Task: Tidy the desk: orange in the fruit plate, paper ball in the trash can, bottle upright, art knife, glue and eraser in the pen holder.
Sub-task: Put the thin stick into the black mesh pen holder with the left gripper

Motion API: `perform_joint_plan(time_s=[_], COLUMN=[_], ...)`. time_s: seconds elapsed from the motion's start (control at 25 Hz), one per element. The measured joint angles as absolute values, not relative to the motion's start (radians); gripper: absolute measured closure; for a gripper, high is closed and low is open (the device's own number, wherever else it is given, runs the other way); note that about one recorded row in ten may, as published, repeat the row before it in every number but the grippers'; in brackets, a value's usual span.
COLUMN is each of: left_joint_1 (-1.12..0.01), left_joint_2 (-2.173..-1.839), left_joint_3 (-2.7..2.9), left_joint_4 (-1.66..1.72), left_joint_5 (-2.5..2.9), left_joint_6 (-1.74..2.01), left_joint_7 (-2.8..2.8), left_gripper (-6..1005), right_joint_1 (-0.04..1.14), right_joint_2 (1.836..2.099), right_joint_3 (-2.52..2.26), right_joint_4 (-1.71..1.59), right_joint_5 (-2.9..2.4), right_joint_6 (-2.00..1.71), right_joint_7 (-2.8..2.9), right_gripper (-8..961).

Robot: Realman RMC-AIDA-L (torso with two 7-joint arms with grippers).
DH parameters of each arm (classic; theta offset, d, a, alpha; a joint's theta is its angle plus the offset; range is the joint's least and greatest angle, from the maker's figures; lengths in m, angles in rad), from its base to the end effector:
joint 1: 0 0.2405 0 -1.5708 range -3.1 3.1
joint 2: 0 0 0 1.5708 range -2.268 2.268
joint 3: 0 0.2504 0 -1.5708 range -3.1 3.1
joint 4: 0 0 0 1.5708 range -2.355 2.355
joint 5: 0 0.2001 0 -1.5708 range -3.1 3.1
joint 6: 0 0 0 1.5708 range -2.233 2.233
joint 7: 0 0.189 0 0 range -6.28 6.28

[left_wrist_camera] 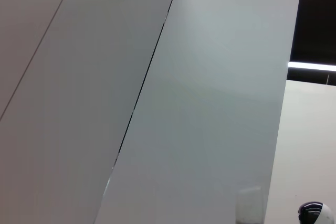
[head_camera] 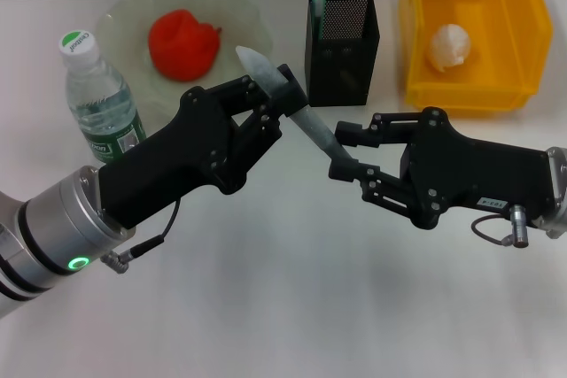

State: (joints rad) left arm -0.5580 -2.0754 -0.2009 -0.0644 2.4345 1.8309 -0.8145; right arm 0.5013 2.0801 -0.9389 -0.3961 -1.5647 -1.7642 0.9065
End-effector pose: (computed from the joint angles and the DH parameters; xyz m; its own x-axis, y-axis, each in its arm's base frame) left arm -0.1644 0.2746 -0.0558 0.3250 0.1510 0.9336 0.3851 -0.9227 0.0152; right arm 0.1818 0.2836 -0.0526 0.6488 -0.0144 -0.7609 -0.1533 -0.9818 -0.1121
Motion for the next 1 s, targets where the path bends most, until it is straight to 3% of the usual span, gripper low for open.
perform_joint_plan(time_s=[0.36, 0.8, 1.0], left_joint_1=[-0.568, -0.648, -0.666], left_joint_2=[-2.074, -2.077, -2.079], left_joint_3=[-0.21, -0.278, -0.29], left_joint_4=[-0.065, -0.159, -0.179], left_joint_5=[2.432, 2.435, 2.434], left_joint_6=[1.815, 1.638, 1.586], left_joint_7=[-0.811, -0.682, -0.672], left_gripper=[844, 843, 843], right_joint_1=[0.468, 0.335, 0.314], right_joint_2=[2.079, 2.077, 2.077], right_joint_3=[-0.877, -0.666, -0.67], right_joint_4=[-0.409, -0.404, -0.381], right_joint_5=[-1.557, -1.559, -1.562], right_joint_6=[-1.762, -1.633, -1.559], right_joint_7=[0.892, 0.877, 0.875], right_gripper=[385, 269, 272])
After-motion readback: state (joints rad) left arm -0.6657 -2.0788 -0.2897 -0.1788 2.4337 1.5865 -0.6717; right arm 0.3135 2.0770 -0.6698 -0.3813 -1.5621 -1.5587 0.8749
